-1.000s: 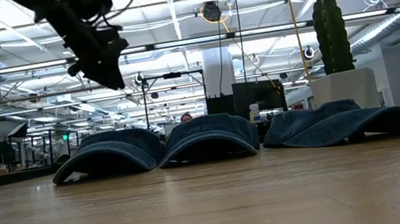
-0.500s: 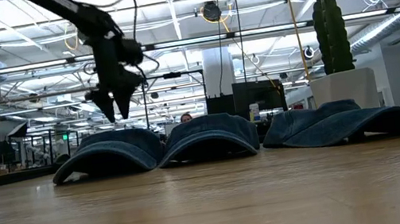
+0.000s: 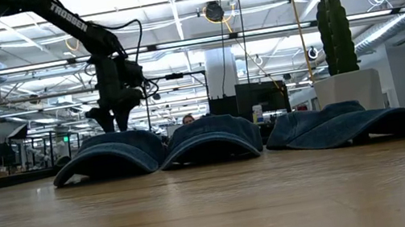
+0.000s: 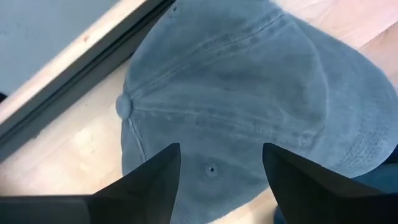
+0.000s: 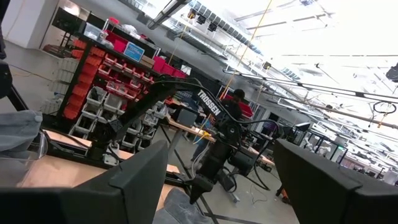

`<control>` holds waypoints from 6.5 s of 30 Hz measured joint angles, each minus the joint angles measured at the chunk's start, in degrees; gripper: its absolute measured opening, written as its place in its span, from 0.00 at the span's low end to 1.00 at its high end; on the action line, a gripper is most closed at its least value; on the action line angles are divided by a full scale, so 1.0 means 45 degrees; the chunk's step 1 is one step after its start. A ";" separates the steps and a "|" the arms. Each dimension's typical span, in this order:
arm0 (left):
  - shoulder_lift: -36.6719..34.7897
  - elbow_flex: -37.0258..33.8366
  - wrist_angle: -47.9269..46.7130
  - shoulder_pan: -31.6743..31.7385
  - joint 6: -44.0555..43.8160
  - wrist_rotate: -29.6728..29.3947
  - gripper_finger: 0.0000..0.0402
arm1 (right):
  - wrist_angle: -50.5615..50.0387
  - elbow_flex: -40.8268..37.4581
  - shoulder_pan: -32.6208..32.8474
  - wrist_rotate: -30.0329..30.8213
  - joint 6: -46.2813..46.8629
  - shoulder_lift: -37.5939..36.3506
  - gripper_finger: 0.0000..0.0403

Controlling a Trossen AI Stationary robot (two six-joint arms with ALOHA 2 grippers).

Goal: Pick & Place hat
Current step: Put the gray cap into the transparent bin

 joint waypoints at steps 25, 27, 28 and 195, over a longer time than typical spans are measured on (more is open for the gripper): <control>-0.0137 -0.0112 -0.0289 -0.2992 0.1547 -0.2609 0.42 | 0.0001 0.0000 0.0003 -0.0001 0.0000 0.0001 0.69; -0.0136 -0.0112 0.0026 -0.3065 0.1580 -0.2609 0.42 | -0.0003 0.0000 0.0003 0.0000 0.0000 0.0001 0.69; -0.0136 -0.0112 0.0167 -0.3067 0.1483 -0.2604 0.42 | -0.0001 0.0000 0.0003 -0.0001 0.0000 -0.0001 0.69; -0.0024 0.0788 0.0419 -2.2110 -1.4922 -0.3282 0.00 | -0.0026 -0.0001 0.0002 -0.0002 0.0000 0.0001 0.69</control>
